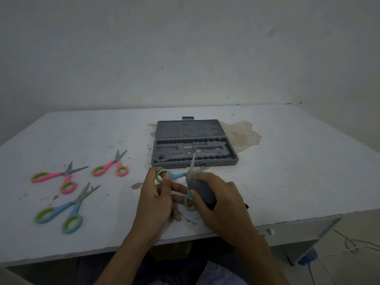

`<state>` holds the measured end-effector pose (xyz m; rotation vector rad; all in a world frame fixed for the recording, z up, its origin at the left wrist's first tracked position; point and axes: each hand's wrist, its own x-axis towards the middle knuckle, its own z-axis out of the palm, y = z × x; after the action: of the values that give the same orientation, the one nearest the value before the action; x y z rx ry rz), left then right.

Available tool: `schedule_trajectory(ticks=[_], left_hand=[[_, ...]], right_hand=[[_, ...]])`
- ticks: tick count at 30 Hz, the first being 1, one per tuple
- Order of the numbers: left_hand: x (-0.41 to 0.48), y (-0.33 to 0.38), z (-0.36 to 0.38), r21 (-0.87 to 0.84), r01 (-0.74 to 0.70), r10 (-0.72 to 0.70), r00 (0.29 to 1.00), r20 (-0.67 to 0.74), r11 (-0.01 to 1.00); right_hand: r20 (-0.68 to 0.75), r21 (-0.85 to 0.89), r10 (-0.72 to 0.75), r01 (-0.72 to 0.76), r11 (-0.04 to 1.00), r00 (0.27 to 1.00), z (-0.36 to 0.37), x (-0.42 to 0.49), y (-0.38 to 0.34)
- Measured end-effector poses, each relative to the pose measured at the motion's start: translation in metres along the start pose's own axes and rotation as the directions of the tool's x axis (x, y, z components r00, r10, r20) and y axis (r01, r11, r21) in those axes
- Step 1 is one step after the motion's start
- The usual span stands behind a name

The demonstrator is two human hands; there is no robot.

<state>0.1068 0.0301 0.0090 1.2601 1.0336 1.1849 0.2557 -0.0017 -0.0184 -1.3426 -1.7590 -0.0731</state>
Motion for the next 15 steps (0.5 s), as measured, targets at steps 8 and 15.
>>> schedule_trajectory(ticks=[8,15], left_hand=[[0.0008,-0.0012,0.0016,0.015,-0.003,0.003,1.0,-0.004,1.0],[-0.0023,0.0031,0.0025,0.028,-0.011,0.011,1.0,-0.007,1.0]], right_hand=[[-0.068,-0.015,0.054,-0.056,0.998,0.996,-0.0005,0.0,0.0074],[-0.133,-0.059,0.017,-0.025,0.998,0.991,-0.0006,0.0001,0.0084]])
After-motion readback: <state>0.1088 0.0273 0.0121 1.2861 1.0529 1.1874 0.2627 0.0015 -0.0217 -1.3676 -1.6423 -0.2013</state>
